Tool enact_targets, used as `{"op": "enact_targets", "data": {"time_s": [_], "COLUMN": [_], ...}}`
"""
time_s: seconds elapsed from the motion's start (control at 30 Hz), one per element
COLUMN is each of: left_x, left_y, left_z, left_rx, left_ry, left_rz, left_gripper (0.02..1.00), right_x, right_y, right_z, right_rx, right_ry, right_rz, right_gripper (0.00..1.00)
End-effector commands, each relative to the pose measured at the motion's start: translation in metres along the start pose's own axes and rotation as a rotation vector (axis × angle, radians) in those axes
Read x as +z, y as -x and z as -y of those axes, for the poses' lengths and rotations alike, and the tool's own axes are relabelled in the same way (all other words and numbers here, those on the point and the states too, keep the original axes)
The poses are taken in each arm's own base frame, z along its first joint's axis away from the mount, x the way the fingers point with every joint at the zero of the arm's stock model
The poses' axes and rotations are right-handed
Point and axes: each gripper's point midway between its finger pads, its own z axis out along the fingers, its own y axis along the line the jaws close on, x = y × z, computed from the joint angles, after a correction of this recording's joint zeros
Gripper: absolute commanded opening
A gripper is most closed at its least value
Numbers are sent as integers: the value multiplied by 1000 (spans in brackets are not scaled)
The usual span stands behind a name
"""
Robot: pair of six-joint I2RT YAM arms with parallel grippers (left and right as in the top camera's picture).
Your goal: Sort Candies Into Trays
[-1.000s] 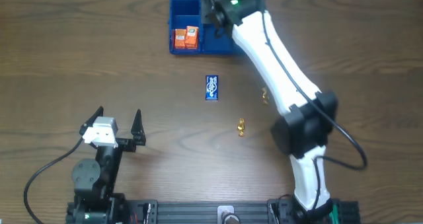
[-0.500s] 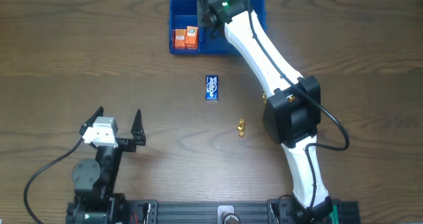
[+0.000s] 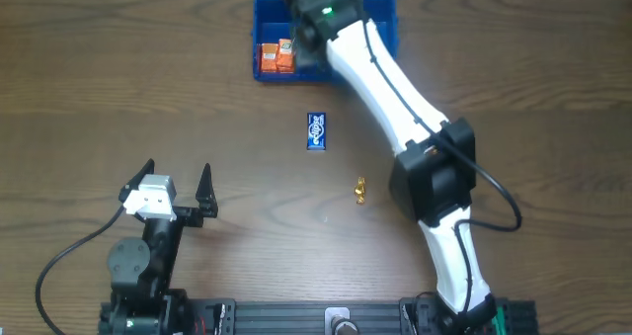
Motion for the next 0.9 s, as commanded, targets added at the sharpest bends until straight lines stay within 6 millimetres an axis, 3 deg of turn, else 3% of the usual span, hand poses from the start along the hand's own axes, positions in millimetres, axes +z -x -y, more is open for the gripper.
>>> {"op": "enact_targets", "data": {"time_s": [0.03, 0.17, 0.33, 0.67, 0.9], "left_x": [1, 1, 1, 1, 1], "left_y": [-16, -16, -16, -16, -16], "left_z": [1, 1, 1, 1, 1], "left_rx": [3, 3, 3, 3, 3], "left_ry": [-13, -13, -12, -13, -12], "left_rz": [-48, -48, -48, -48, -48], "left_gripper": [998, 998, 998, 998, 998], "right_x": [-42, -10, 36, 82, 91], "right_y": [-42, -98, -133, -147, -152], "right_z": [-14, -27, -32, -21, -21], "right_rx": [77, 58, 56, 88, 85], "right_ry": [-12, -16, 3, -11, -19], "right_rz": [-88, -250, -310, -319, -332], "right_gripper": [768, 772, 772, 766, 730]}}
